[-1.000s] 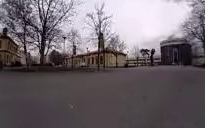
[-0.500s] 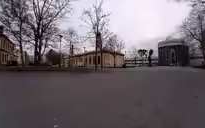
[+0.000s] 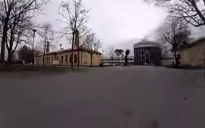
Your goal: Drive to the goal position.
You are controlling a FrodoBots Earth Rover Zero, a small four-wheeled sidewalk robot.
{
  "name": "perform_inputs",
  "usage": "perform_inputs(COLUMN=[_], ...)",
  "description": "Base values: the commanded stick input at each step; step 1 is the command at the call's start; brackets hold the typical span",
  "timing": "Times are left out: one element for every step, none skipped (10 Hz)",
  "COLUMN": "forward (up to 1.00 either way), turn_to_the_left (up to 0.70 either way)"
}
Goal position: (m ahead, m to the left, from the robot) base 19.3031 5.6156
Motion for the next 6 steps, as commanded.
perform_inputs(forward=[1.00,1.00,1.00,1.00,1.00,1.00], turn_to_the_left=[-0.40,-0.40,-0.09,0.00,0.00,0.00])
